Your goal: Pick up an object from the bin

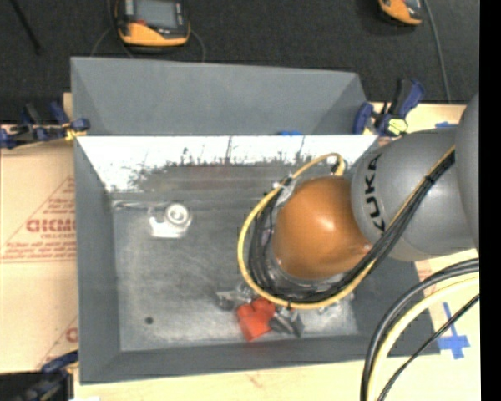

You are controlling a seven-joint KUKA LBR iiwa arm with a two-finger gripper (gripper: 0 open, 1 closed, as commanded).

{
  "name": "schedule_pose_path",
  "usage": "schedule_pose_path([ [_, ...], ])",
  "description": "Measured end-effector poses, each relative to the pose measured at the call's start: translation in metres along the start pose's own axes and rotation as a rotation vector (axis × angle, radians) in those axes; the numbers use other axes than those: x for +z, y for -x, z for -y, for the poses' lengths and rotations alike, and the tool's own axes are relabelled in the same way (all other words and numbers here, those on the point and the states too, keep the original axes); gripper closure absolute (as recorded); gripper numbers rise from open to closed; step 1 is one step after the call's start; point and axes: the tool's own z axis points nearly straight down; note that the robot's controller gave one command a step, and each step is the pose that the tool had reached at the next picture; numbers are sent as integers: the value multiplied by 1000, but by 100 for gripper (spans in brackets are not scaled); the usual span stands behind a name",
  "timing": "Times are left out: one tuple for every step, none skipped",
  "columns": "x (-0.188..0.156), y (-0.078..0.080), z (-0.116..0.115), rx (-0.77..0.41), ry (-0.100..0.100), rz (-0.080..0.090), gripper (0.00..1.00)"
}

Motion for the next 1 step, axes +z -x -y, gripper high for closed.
schedule_pose_path([
  [-1,1,-1,4,4,-2,100],
])
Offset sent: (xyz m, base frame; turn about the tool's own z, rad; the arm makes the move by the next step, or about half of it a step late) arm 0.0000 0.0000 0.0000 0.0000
